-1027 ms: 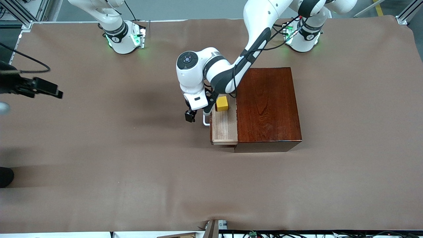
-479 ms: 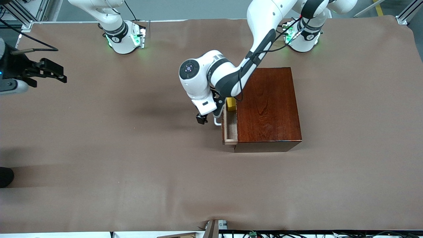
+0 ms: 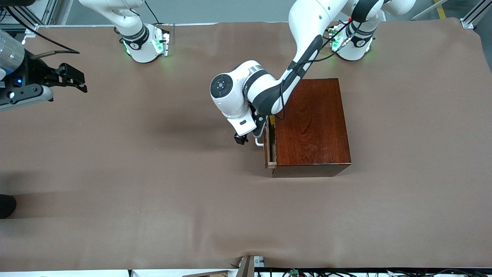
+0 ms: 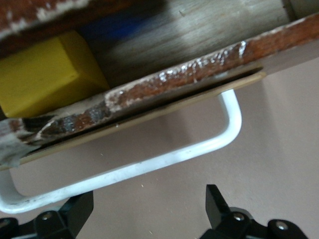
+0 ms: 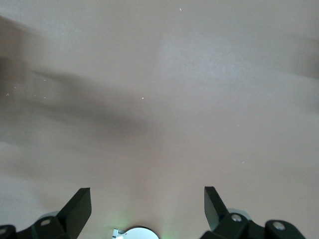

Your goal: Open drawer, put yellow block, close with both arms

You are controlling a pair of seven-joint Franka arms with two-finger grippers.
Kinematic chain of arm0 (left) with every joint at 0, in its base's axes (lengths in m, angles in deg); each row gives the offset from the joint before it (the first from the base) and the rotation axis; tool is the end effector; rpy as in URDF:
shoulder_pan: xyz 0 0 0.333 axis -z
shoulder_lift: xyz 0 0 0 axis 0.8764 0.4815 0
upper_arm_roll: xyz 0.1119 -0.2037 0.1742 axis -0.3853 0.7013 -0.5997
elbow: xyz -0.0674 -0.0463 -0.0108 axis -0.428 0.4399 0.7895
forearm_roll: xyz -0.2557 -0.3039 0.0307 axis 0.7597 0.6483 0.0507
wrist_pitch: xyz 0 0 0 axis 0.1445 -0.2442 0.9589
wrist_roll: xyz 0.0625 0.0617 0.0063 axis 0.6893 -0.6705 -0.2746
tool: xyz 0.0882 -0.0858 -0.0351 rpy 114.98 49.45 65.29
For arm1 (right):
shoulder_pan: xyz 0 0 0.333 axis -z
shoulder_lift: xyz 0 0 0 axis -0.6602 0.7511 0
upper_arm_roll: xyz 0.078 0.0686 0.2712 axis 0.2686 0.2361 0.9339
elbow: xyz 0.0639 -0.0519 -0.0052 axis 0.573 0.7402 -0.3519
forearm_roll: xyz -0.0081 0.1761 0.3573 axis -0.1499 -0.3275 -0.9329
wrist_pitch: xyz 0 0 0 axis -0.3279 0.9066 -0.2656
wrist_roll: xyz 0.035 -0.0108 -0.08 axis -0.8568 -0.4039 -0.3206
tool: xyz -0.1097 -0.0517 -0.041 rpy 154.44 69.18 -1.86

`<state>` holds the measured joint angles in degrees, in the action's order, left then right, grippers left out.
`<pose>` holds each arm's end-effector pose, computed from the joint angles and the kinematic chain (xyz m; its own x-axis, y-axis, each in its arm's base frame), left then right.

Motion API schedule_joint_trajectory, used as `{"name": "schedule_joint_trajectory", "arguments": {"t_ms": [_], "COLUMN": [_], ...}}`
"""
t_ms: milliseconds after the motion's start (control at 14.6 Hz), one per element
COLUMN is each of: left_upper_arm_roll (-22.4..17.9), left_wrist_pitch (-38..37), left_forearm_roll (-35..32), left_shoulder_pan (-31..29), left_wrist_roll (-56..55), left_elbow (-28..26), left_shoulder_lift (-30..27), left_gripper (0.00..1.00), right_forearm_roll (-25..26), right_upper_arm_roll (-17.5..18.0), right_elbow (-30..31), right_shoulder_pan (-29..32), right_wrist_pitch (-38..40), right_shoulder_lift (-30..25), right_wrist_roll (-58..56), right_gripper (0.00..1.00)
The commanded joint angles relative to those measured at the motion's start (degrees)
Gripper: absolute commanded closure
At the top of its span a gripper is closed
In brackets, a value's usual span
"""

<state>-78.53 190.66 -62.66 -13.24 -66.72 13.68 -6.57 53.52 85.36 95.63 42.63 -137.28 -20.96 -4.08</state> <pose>0.4778 -0.5378 0.2397 0.3335 0.9231 0.1914 0.9425 -0.3215 -0.0915 0.5405 0.0435 0.5900 0.9591 0.2672 -0.0934 0.2645 -0.9635 -0.0407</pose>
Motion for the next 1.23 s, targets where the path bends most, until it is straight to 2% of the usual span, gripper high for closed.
{"name": "schedule_joint_trajectory", "arguments": {"t_ms": [0, 1164], "left_upper_arm_roll": [0.13, 0.22], "left_wrist_pitch": [-4.33, -7.76], "left_forearm_roll": [-1.27, -1.62], "left_shoulder_pan": [-0.69, -1.31], "left_wrist_roll": [-0.21, 0.05], "left_elbow": [-1.29, -1.20], "left_shoulder_lift": [-1.06, -0.97], "left_gripper": [0.00, 0.00], "right_forearm_roll": [-0.13, 0.66], "right_upper_arm_roll": [-0.06, -0.15], "right_elbow": [1.30, -0.73], "right_shoulder_pan": [1.76, 3.95], "right_wrist_pitch": [-0.95, -0.60], "right_shoulder_lift": [-1.57, -1.31], "right_wrist_roll": [-1.96, -1.60], "right_gripper": [0.00, 0.00]}}
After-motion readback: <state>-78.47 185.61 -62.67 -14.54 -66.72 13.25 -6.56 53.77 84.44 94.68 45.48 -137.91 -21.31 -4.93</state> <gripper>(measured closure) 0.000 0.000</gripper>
